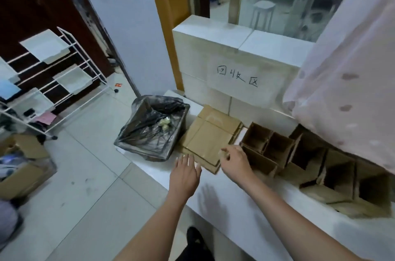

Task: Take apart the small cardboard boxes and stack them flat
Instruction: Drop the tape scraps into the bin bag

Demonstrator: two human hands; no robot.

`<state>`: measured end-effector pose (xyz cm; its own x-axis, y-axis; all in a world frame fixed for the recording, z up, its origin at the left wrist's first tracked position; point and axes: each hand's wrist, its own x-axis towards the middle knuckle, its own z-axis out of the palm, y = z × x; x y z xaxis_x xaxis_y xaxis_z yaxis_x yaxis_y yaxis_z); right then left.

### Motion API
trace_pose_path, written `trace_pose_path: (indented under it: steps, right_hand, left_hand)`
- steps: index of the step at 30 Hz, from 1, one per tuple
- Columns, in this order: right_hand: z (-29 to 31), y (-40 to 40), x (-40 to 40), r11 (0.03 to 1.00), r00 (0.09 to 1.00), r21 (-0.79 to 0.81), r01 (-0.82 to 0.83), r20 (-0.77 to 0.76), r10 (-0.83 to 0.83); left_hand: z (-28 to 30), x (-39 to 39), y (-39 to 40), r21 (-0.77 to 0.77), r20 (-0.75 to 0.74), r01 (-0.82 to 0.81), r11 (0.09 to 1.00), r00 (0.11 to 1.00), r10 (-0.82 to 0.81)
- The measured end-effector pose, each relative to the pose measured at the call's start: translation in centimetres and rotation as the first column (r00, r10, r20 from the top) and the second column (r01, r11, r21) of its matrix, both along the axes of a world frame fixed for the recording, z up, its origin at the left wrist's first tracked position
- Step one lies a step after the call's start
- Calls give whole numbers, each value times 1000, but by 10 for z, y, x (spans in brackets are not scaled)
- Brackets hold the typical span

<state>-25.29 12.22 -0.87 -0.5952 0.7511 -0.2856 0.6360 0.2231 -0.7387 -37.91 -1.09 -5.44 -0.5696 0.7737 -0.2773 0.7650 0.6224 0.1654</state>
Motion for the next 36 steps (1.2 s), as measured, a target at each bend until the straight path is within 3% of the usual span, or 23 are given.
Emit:
trace_pose_path:
  steps: [6, 13, 19, 23, 31, 36]
  right_hand:
    - [-2, -39, -115, 993, 995, -74, -96, 28, 99]
    - [1, -59, -210, 974, 974, 52, -221, -36, 223]
    - [-13, -57, -262, 987, 989, 100, -122, -70, 129]
    - [-35, -47, -300, 985, 999, 164, -47, -9, 49]
    - [-92, -16, -366, 971, 977, 187, 148, 127, -173]
    - [-118, -13, -392, 966, 966, 220, 139, 184, -181]
  left_hand:
    - [19, -93, -41, 39, -21, -94, 995, 995, 95]
    - [28, -163, -80, 45, -29, -209, 977, 977, 210]
    - [24, -217, -81, 84, -44, -199, 976, 978, 203]
    - [14, -263, -79, 86, -38, -174, 981, 983, 178]
    - [-9, -370, -48, -10, 41, 12, 1000, 999, -12]
    - [-18, -410, -28, -8, 67, 130, 992, 989, -129]
